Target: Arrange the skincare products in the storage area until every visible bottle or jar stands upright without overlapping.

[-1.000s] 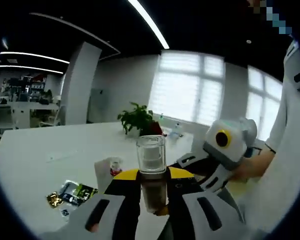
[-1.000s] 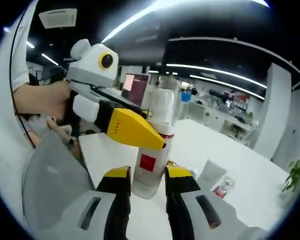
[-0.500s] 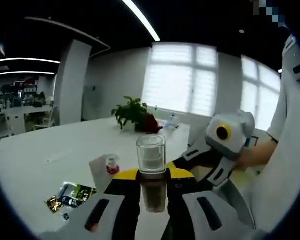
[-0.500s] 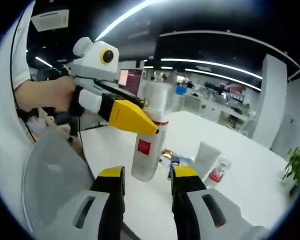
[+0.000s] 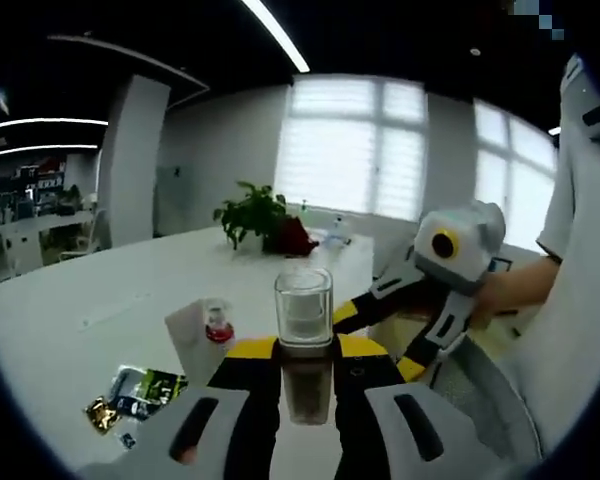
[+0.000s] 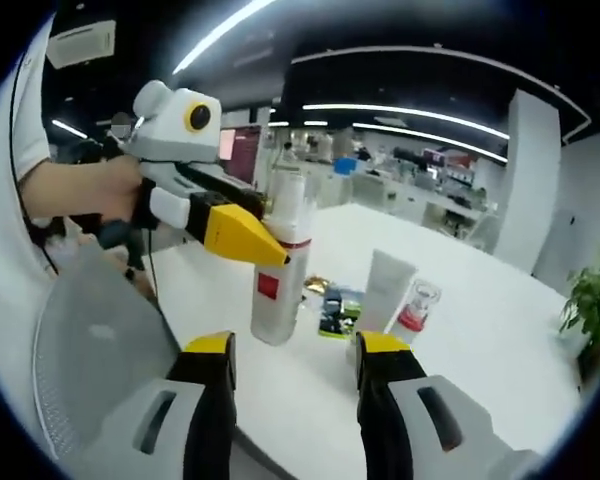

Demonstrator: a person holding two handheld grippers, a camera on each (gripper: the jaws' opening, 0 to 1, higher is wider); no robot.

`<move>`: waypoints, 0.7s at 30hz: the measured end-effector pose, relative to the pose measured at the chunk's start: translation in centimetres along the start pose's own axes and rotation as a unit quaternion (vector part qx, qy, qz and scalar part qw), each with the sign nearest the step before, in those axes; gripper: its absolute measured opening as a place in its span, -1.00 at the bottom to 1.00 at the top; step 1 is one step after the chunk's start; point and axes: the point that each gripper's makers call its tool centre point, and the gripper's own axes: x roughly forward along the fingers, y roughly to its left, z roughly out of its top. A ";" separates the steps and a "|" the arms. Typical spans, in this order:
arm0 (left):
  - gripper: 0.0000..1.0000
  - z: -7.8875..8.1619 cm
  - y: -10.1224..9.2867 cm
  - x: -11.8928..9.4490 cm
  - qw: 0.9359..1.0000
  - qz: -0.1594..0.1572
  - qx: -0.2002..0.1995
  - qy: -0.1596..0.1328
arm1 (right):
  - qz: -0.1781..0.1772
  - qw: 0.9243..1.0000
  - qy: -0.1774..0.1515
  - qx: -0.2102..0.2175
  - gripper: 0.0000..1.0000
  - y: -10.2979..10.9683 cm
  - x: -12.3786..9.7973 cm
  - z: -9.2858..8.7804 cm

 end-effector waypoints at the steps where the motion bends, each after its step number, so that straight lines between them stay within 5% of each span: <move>1: -0.70 -0.2 0.4 0.1 1.000 -0.001 0.001 0.001 | -0.001 1.000 0.001 0.003 0.00 -0.1 0.0 -0.1; 21: -0.71 -5.5 4.0 4.0 0.999 -0.023 0.033 0.016 | -0.028 0.997 0.027 0.060 0.20 -3.3 0.1 -2.9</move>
